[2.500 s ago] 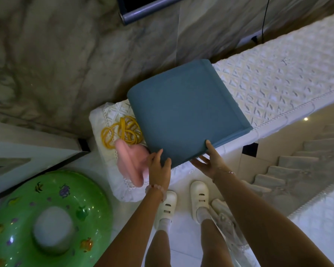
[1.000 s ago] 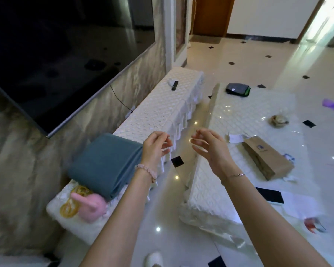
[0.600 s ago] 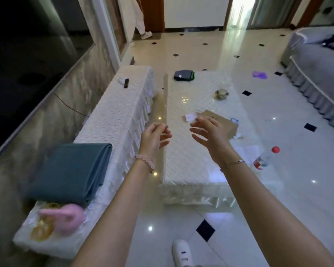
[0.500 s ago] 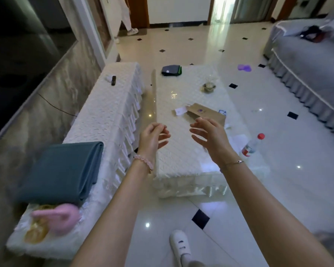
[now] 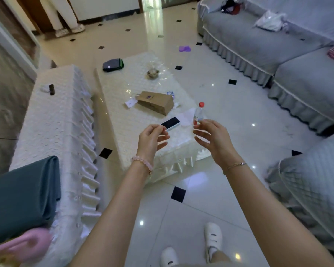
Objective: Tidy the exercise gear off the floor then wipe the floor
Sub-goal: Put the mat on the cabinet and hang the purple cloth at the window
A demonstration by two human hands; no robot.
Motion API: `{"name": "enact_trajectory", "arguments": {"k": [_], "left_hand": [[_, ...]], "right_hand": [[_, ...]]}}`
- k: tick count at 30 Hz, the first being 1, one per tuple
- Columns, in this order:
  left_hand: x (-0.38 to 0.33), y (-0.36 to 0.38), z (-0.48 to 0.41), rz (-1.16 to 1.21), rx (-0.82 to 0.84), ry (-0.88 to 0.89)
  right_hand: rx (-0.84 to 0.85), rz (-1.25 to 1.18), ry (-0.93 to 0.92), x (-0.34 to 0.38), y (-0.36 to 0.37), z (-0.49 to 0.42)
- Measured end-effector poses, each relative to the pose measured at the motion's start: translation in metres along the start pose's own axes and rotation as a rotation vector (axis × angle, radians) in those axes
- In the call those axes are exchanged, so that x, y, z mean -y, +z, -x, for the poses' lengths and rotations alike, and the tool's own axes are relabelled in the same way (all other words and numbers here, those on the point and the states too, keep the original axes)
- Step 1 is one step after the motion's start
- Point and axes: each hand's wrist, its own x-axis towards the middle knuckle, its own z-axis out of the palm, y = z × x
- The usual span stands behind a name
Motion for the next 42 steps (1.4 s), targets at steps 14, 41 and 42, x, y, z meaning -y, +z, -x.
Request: {"name": "enact_trajectory", "arguments": {"k": [14, 41, 42], "left_hand": [[0.02, 0.252, -0.025, -0.018, 0.234, -0.045], [-0.041, 0.549, -0.315, -0.026, 0.473, -0.073], [-0.044, 0.556, -0.327, -0.024, 0.469, -0.077]], "right_hand": [[-0.206, -0.07, -0.072, 0.085, -0.216, -0.047], [-0.447, -0.073, -0.118, 0.255, -0.368, -0.355], [-0.447, -0.072, -0.119, 0.262, -0.369, -0.368]]}}
